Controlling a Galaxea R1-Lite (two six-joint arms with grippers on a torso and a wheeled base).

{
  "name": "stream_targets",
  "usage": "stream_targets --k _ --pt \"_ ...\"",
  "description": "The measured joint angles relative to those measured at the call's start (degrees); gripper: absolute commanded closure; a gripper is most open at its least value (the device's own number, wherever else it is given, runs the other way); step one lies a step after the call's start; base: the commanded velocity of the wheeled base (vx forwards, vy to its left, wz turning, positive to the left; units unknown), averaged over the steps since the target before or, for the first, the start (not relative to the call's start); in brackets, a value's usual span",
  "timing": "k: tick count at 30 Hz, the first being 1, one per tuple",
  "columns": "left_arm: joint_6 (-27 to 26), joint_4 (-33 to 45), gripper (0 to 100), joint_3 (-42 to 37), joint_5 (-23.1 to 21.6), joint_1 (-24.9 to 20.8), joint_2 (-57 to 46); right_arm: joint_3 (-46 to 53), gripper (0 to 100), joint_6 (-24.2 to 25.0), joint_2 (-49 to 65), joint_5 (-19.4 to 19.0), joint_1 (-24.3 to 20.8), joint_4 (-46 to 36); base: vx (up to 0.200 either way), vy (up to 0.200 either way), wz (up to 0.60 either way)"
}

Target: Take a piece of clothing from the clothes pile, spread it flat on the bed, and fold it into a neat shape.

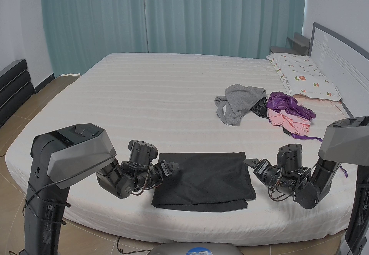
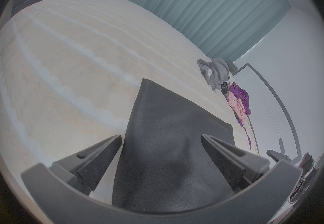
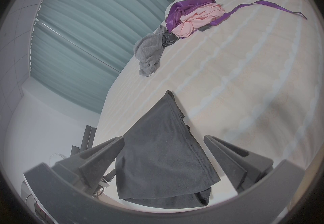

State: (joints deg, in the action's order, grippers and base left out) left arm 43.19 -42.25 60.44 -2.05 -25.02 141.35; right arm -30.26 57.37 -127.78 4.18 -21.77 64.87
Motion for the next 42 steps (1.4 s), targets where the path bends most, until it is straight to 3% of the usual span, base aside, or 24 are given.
stream_targets --k 13,14,42 --pt "-0.5 1.2 0 3.0 0.9 -0.1 1.3 1.0 0 0.2 -0.1 -0.6 0.2 0.9 0.000 0.000 0.00" --pt "-0.6 1.2 100 3.2 0.9 -0.2 1.5 1.0 0 0.3 -0.2 -0.6 0.3 0.9 0.000 0.000 0.00" --pt "0.4 0.7 100 3.0 4.9 0.0 2.0 2.4 0 3.2 -0.6 -2.0 1.9 1.1 0.000 0.000 0.00"
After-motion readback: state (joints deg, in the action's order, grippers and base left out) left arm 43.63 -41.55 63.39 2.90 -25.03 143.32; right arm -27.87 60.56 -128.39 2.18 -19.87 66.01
